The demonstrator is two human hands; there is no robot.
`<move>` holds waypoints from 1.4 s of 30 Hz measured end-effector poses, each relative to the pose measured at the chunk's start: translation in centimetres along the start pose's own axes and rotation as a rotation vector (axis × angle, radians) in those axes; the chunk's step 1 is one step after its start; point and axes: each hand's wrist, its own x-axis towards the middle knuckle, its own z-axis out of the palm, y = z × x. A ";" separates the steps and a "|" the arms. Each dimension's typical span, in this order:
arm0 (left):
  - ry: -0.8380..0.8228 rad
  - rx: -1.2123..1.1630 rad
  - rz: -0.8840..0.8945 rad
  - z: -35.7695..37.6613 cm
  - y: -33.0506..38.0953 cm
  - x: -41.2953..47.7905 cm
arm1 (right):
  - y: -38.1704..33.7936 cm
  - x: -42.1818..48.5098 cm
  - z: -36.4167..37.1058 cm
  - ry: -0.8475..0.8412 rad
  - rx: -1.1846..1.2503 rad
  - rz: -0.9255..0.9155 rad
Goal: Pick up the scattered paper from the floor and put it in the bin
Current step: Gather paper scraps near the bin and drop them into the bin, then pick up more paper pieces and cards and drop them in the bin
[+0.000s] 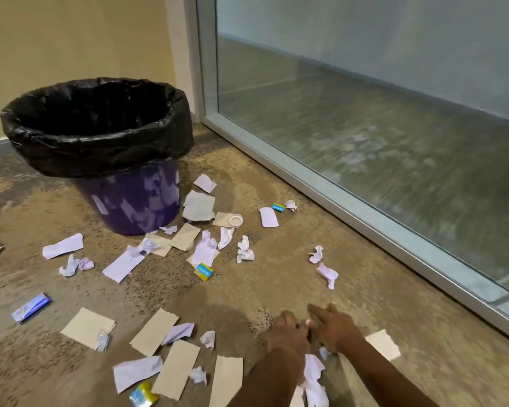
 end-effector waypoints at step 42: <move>0.231 -0.030 0.052 2.4 -2.2 -1.2 | 1.0 -5.5 4.1 -0.072 0.201 -0.203</move>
